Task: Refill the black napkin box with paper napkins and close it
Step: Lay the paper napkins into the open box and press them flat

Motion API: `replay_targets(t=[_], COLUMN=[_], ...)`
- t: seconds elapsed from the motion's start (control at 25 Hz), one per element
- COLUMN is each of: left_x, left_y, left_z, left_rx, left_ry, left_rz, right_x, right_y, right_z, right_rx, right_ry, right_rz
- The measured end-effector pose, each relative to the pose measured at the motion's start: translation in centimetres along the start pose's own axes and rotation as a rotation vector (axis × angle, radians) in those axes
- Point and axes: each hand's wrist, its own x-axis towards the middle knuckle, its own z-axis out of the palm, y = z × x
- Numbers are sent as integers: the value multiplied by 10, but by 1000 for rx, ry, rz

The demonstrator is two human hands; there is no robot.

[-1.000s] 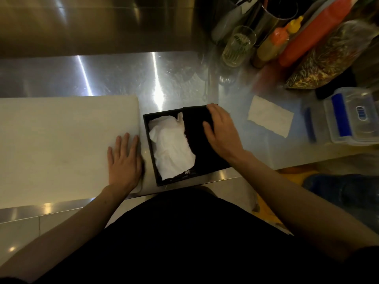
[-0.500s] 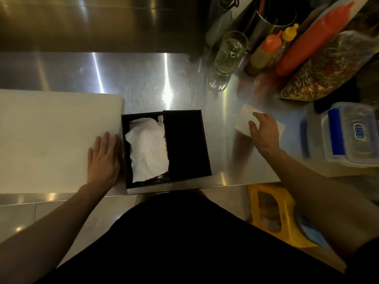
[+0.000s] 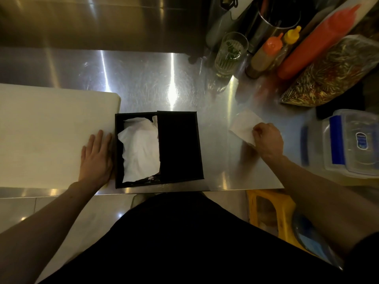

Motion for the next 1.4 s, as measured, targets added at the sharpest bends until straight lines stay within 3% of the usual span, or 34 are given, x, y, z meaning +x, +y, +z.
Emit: replay_targets(t=[0.28, 0.56, 0.76, 1.04, 1.4], left_x=[1, 2, 6, 3, 5], left_y=[-4, -19, -39, -38, -51], left_z=[0, 3, -2, -4, -2], left_rx=[17, 30, 52, 21, -18], left_ry=[-7, 2, -7, 13, 10], left_rz=[9, 64, 155, 196, 252], right_x=[-22, -66, -109, -141, -164], right_y=[-36, -130, -209, -274, -298], right_z=[10, -7, -14, 24, 76], right_rx=[161, 432, 587, 587, 225], right_ry=[30, 183, 186, 111, -125], right_rz=[-57, -224, -270, -246, -135])
